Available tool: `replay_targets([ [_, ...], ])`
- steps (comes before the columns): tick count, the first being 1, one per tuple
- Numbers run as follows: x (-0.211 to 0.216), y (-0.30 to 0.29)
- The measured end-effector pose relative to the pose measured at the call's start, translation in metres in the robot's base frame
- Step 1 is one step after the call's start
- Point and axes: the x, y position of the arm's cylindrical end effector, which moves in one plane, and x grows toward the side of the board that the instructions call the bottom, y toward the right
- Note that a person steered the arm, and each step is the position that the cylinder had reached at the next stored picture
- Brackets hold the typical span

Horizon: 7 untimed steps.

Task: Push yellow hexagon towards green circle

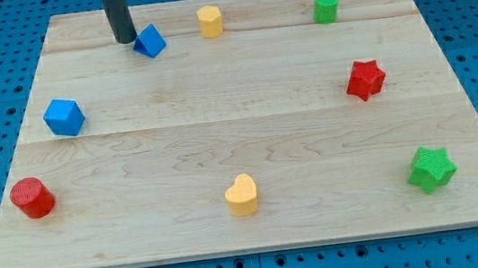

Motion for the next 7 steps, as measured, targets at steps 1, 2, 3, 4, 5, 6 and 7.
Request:
replay_targets([
  [1,-0.002,0.036],
  [2,-0.009,0.121],
  [3,-0.013,0.168],
  [4,-0.017,0.168],
  [5,-0.047,0.142],
  [6,-0.074,0.204],
  [7,-0.063,0.244],
])
